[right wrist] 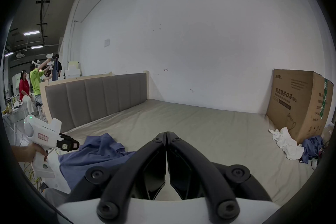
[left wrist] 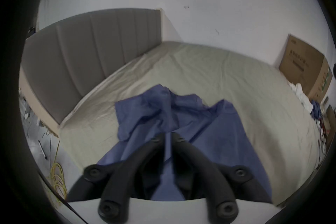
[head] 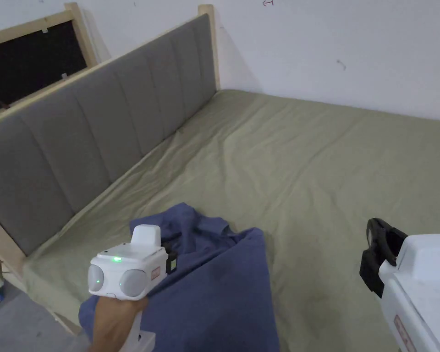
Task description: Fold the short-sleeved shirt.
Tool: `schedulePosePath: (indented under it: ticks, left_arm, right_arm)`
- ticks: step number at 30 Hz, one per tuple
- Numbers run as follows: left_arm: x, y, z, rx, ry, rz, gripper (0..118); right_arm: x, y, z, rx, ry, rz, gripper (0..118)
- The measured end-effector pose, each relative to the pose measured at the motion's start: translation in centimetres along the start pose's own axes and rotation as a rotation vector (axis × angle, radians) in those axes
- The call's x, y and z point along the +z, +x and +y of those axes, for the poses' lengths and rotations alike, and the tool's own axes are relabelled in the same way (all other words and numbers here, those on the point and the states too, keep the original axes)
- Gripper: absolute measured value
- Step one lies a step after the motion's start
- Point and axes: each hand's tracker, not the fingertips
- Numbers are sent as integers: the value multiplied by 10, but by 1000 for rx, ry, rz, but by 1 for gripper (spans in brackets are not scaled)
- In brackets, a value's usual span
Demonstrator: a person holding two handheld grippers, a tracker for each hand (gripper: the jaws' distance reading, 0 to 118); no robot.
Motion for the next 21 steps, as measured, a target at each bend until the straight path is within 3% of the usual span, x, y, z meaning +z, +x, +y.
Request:
schedulePosePath:
  ticks: [2,4,9,10,12,13,14,15,16,17,21]
  left_arm:
    - [-24,7,4,-10,-69,-10,65]
    - [-45,11,4,10,-168,-38,107]
    - [-84,18,-5,54,-263,-42,109]
    - [-89,19,-7,59,-300,-57,104]
    - [-105,14,-15,44,-360,-68,71]
    - [-108,16,-19,39,-370,-79,61]
    - [-108,20,-22,14,-363,-53,58]
    - [-105,20,-23,-5,-328,-51,48]
    - [-105,21,-21,3,-337,-56,23]
    - [-105,22,-19,-1,-334,-65,6]
    - [-98,29,-20,-56,-318,-48,0]
  right_arm:
    - [-4,8,-4,3,-15,-25,0]
    - [-8,15,-7,4,-28,-45,0]
    - [-13,26,-16,4,-66,-77,0]
    - [-13,28,-17,5,-75,-81,0]
    - [-12,32,-20,5,-88,-79,0]
    - [-11,33,-21,8,-91,-79,0]
    - [-11,34,-22,13,-95,-80,0]
    - [-10,35,-23,18,-99,-81,0]
    - [-10,37,-24,19,-101,-82,0]
    - [-8,39,-24,16,-103,-83,0]
    - [1,44,-20,3,-92,-86,0]
